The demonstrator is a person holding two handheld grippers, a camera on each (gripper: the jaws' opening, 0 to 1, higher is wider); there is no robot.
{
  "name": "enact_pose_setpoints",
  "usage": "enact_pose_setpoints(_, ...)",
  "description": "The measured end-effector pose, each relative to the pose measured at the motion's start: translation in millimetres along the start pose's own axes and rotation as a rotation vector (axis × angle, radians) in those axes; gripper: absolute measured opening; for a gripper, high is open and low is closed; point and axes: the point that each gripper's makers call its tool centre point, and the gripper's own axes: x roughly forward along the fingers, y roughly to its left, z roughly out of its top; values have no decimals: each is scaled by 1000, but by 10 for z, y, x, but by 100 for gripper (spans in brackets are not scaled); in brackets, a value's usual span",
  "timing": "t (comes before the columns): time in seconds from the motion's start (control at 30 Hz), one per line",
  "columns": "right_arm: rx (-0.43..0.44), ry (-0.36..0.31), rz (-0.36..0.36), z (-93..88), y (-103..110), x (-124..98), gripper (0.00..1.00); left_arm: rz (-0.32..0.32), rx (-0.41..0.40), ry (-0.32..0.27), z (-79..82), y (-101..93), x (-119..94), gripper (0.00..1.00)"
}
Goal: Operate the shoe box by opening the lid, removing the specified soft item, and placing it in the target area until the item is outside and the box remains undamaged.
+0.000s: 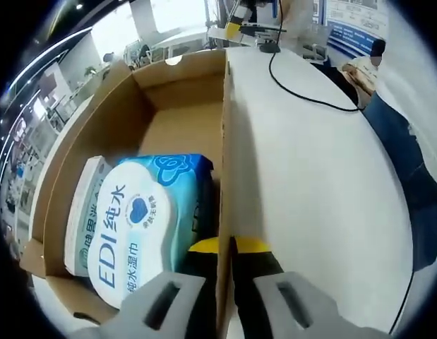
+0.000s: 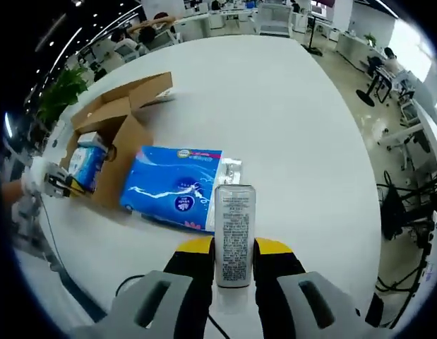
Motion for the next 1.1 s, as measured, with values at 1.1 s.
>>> enact_pose_setpoints(1.1,26,104,-32,-207,-121,451,19,-6,-2,-4,9,-9,5,1)
